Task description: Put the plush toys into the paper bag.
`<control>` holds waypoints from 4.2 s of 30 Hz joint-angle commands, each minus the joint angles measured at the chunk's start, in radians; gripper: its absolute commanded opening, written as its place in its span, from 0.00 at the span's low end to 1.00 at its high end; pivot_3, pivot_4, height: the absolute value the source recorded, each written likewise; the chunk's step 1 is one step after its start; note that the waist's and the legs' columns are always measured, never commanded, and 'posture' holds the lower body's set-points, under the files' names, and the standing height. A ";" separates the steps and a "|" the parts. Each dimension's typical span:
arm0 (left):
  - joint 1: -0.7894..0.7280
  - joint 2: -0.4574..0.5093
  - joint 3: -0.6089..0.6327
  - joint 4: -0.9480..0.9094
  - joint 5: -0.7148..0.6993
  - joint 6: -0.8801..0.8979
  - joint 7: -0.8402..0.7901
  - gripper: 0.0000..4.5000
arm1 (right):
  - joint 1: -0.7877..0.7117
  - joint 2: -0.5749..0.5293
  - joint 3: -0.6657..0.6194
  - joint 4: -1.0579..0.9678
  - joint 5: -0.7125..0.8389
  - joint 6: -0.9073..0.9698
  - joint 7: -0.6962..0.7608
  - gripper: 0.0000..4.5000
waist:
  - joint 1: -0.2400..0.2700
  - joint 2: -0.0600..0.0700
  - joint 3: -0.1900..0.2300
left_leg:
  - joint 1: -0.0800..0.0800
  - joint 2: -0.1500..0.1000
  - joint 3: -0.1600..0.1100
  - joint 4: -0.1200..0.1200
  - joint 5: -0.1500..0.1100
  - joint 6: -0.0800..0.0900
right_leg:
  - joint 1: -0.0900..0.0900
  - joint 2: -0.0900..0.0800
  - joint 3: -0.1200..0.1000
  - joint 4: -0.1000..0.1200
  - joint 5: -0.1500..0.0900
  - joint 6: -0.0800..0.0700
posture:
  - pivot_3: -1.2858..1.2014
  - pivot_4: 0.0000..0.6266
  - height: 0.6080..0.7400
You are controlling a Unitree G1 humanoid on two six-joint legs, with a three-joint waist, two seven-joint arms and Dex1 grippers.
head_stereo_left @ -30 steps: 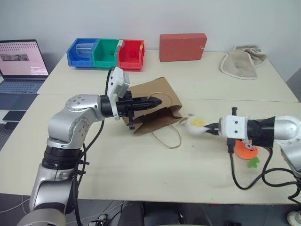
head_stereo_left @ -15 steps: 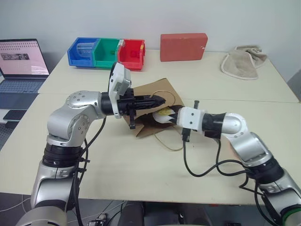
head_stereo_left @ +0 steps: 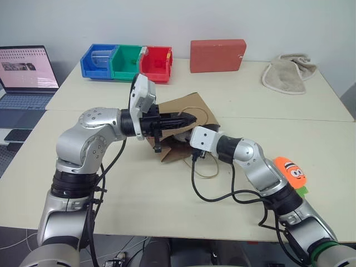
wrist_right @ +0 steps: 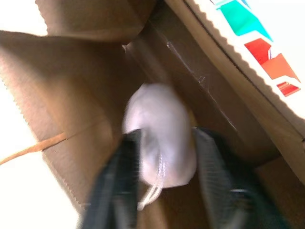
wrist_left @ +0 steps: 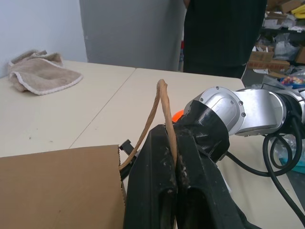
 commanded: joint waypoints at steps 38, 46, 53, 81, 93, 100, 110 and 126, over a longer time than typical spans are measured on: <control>-0.008 -0.016 -0.004 0.005 0.032 -0.057 0.015 0.00 | 0.509 -0.869 -0.469 -0.101 0.237 -0.013 0.459 0.87 | -0.001 0.000 0.000 | 0.003 0.000 0.004 0.002 0.000 0.000 | 0.004 -0.001 0.003 -0.001 0.000 0.002 | 0.52 0.24 1.00; -0.011 -0.008 -0.004 0.015 0.035 -0.061 0.009 0.00 | 0.496 -0.856 -0.455 -0.069 0.231 -0.048 0.463 0.24 | 0.001 0.000 0.000 | 0.003 0.000 0.004 0.002 0.000 0.000 | 0.004 -0.001 0.003 -0.002 0.000 0.003 | 0.52 0.24 1.00; -0.023 -0.010 0.004 0.025 0.029 -0.057 0.009 0.00 | 0.433 -0.803 -0.480 -0.171 0.367 0.007 0.515 0.00 | -0.003 0.000 0.000 | 0.003 0.000 0.004 0.002 0.000 0.000 | 0.004 -0.001 0.003 -0.001 0.000 0.003 | 0.52 0.24 1.00; -0.019 0.000 0.011 -0.073 -0.030 0.009 0.026 0.00 | -0.097 -0.132 -0.005 -0.067 0.065 0.105 0.018 0.00 | 0.001 -0.001 0.000 | 0.001 0.000 0.000 0.001 0.000 0.000 | 0.002 0.000 0.000 -0.001 0.000 0.002 | 0.52 0.24 1.00; -0.020 -0.006 0.010 -0.061 -0.025 0.012 0.033 0.00 | -0.089 -0.015 -0.018 0.003 0.027 0.095 -0.008 0.25 | 0.000 -0.001 0.000 | 0.001 0.000 0.000 0.001 0.000 0.000 | 0.002 0.000 0.000 -0.001 0.001 0.001 | 0.52 0.24 1.00; -0.017 -0.007 0.009 -0.054 -0.022 0.009 0.039 0.00 | -0.070 -0.004 -0.032 -0.022 0.058 0.132 0.019 0.75 | 0.000 -0.001 0.000 | 0.001 0.000 0.000 0.001 0.000 0.000 | 0.002 0.000 0.000 0.000 0.001 0.001 | 0.52 0.24 1.00; -0.013 -0.005 0.009 -0.048 -0.015 0.004 0.044 0.00 | -0.052 0.002 -0.026 -0.049 0.050 0.150 0.035 0.99 | 0.000 -0.001 0.000 | 0.001 0.000 0.000 0.001 0.000 0.000 | 0.002 0.000 0.000 0.000 0.000 0.002 | 0.52 0.24 1.00; -0.008 0.021 0.015 -0.017 0.000 -0.015 0.024 0.00 | 0.043 -0.160 -0.115 -0.286 0.197 0.193 0.221 0.99 | 0.002 -0.001 0.000 | 0.001 0.000 0.000 0.001 0.000 0.000 | 0.002 0.000 0.000 -0.001 0.000 0.002 | 0.52 0.24 1.00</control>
